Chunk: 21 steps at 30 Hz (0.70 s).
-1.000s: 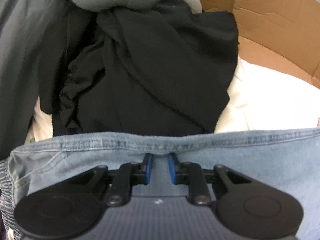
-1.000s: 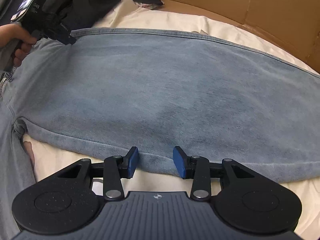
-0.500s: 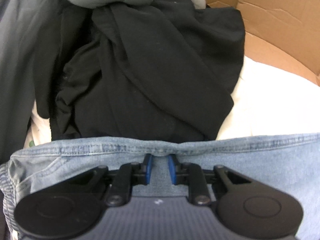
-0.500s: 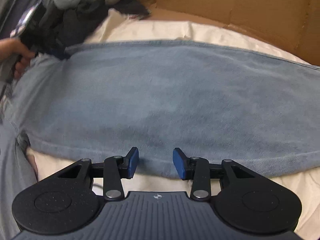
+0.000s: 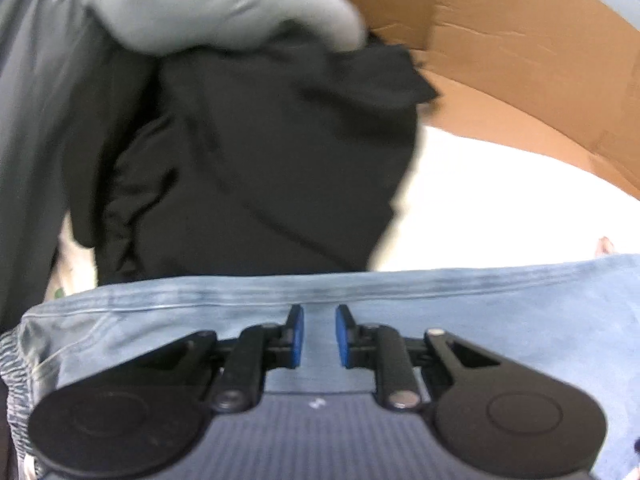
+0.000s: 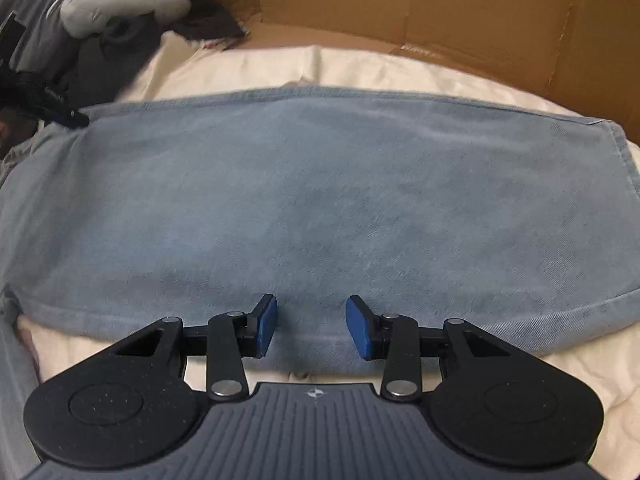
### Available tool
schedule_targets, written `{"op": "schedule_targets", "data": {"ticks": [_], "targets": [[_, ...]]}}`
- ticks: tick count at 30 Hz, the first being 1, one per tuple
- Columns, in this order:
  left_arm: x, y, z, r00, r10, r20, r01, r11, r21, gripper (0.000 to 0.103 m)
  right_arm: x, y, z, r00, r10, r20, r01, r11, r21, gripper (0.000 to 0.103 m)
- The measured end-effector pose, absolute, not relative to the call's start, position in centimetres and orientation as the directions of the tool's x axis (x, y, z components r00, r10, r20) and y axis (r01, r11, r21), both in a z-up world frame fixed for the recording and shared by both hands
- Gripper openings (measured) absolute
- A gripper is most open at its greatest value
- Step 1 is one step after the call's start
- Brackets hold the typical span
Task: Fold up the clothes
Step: 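Pinch the folded edge of the pants with the left gripper, then open the left gripper and withdraw both grippers from the pants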
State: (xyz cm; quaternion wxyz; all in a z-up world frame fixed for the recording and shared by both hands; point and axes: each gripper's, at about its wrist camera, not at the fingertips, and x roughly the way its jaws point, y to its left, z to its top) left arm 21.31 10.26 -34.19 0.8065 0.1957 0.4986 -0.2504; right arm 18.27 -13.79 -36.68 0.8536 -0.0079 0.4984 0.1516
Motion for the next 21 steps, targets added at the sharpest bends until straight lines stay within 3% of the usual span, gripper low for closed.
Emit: {"op": "schedule_targets", "data": {"ticks": [7,21], "targets": [[17.6,6.5,-36.2,0.331,-0.256,-0.908,0.691,0.722,0.048,0.021,20.2,-15.1,-36.4,0.494,0.186,-0.849,-0.212,0.973,0.089,0.045],[20.3,4.9,-37.8,0.398,-0.288,-0.871,0.697,0.712,0.083,0.019,26.8,-14.9,-38.0,0.548,0.165,-0.82,-0.227,0.973,0.044,0.049]]}}
